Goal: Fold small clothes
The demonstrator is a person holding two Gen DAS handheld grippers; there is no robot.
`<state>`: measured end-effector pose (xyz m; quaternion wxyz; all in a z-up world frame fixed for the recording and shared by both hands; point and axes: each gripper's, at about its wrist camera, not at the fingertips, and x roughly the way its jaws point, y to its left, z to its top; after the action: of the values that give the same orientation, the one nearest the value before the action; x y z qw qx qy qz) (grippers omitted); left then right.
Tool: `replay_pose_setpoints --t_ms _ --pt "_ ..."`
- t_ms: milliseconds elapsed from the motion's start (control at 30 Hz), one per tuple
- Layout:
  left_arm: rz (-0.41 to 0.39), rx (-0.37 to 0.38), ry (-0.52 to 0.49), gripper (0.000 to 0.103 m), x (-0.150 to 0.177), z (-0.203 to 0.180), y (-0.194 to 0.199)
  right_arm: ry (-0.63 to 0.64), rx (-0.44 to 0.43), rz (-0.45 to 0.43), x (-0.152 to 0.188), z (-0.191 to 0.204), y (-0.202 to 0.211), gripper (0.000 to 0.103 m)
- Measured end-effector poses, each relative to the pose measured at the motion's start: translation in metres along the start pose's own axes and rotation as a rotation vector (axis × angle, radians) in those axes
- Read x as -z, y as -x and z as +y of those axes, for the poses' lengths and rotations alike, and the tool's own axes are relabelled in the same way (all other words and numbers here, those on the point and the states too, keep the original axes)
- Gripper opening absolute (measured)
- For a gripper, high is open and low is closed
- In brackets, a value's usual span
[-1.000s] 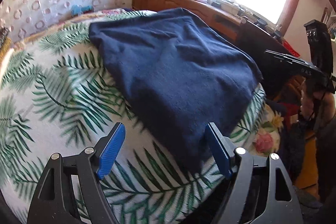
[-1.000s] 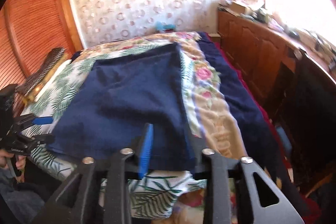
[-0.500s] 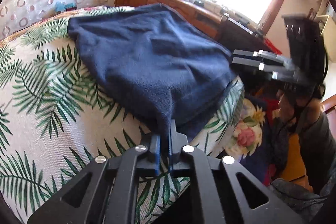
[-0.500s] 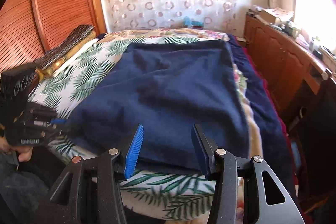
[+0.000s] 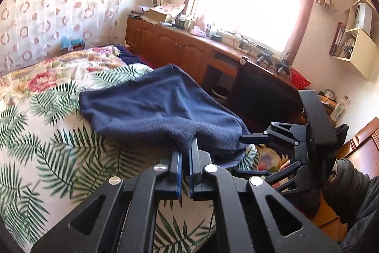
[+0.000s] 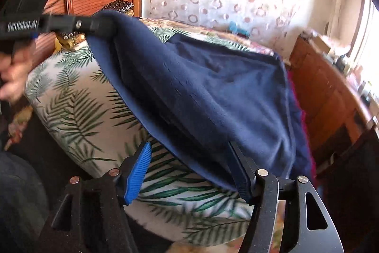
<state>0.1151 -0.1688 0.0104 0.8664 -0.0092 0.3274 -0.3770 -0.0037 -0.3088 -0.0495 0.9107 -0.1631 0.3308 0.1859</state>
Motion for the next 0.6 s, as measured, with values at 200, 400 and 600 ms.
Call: replay_pose_setpoints --t_ms 200,400,600 --pt "-0.018 -0.007 0.018 0.005 -0.003 0.008 -0.001 0.04 0.112 0.031 -0.001 -0.013 -0.014 0.066" --pt "-0.034 -0.019 0.033 0.005 -0.008 0.017 0.0 0.036 0.151 0.073 0.008 -0.028 -0.031 0.066" --pt "-0.063 -0.029 0.061 0.005 -0.02 0.039 -0.003 0.075 0.16 0.097 -0.019 -0.046 -0.045 0.027"
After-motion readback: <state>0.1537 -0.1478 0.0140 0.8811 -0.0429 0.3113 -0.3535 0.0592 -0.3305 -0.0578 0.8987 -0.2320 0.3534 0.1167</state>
